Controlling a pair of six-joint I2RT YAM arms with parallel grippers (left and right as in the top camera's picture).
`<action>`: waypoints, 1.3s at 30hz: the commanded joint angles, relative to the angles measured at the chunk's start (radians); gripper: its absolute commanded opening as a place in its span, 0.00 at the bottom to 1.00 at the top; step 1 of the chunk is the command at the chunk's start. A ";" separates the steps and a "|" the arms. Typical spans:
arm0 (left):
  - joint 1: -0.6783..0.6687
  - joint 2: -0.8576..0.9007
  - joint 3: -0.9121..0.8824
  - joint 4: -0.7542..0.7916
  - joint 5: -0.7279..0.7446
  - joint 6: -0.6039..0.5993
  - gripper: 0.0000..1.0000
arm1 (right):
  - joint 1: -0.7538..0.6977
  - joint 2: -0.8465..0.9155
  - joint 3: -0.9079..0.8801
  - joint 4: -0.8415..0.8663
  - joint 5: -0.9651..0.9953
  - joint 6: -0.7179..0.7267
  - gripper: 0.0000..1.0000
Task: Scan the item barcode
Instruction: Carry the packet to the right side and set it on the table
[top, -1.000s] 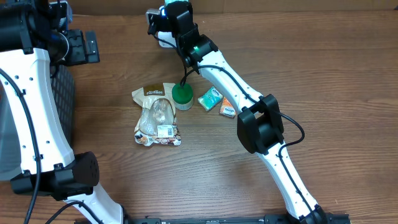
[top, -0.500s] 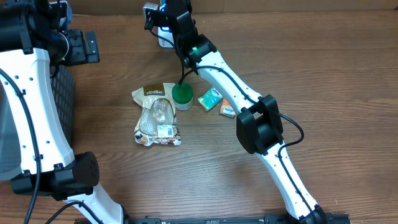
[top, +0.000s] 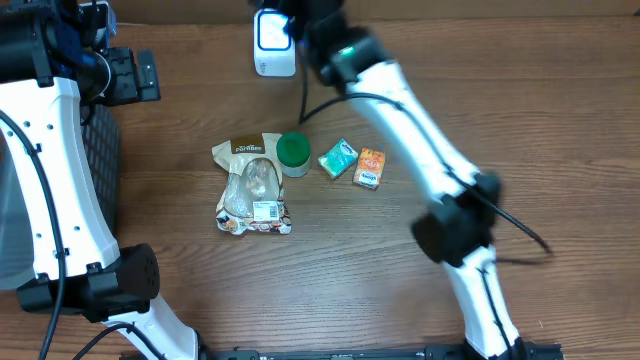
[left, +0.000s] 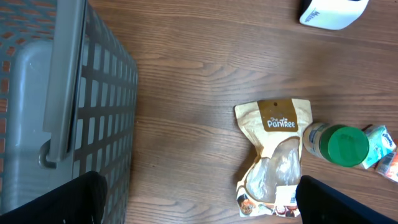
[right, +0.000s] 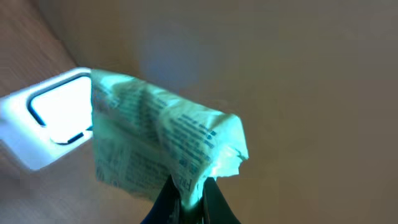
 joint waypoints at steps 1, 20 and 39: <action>0.002 0.001 -0.002 0.002 -0.006 0.018 0.99 | -0.023 -0.201 0.022 -0.133 -0.044 0.484 0.04; 0.002 0.001 -0.002 0.002 -0.006 0.018 1.00 | -0.540 -0.288 -0.121 -0.818 -0.573 0.982 0.04; 0.002 0.001 -0.002 0.002 -0.006 0.018 1.00 | -0.749 -0.288 -0.795 -0.378 -0.650 0.987 0.04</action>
